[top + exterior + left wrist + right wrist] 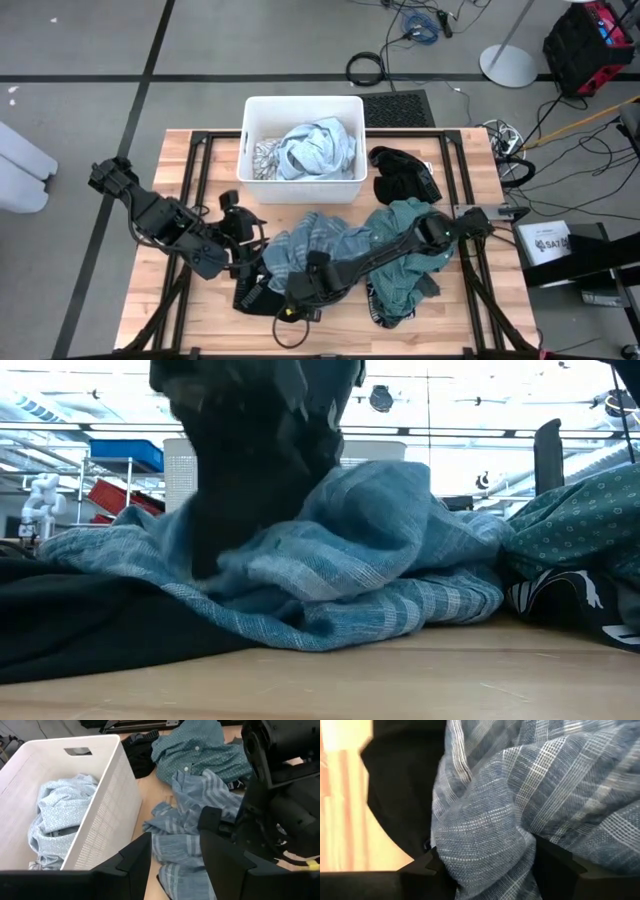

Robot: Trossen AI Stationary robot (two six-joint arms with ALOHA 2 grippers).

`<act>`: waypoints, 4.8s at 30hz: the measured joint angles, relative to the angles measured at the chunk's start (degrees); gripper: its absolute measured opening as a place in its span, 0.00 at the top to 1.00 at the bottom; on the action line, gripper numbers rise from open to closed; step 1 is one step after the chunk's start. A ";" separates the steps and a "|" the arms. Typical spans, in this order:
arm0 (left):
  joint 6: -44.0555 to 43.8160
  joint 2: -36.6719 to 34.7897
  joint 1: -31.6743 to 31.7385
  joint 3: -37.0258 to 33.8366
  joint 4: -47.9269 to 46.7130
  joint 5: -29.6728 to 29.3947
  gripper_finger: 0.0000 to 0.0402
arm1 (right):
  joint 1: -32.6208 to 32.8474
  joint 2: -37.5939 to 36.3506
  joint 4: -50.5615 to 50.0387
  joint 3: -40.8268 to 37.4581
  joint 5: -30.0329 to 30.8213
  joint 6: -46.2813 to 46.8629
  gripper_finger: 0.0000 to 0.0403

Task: Sort clothes
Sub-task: Put the blue striped shirt into the white bin

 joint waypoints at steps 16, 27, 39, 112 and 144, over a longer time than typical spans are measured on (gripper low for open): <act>-0.93 0.02 -0.35 -1.94 -0.17 0.09 0.56 | -0.44 5.06 -2.73 0.44 -1.64 0.27 0.56; -0.97 0.02 -0.33 -1.94 -0.01 0.07 0.56 | -0.83 1.69 -3.01 -0.21 -2.05 -4.12 0.94; -5.31 0.17 -0.90 -1.94 -0.02 1.32 0.56 | -0.90 -7.93 -9.72 -0.33 6.01 -6.13 0.95; -33.90 26.37 -6.32 -27.32 8.13 30.74 0.98 | -0.94 -23.37 -27.09 -0.02 18.84 -5.29 0.95; 1.03 14.62 -6.35 -8.00 25.09 14.12 0.76 | -2.79 -53.15 4.00 -0.02 15.96 -29.68 0.95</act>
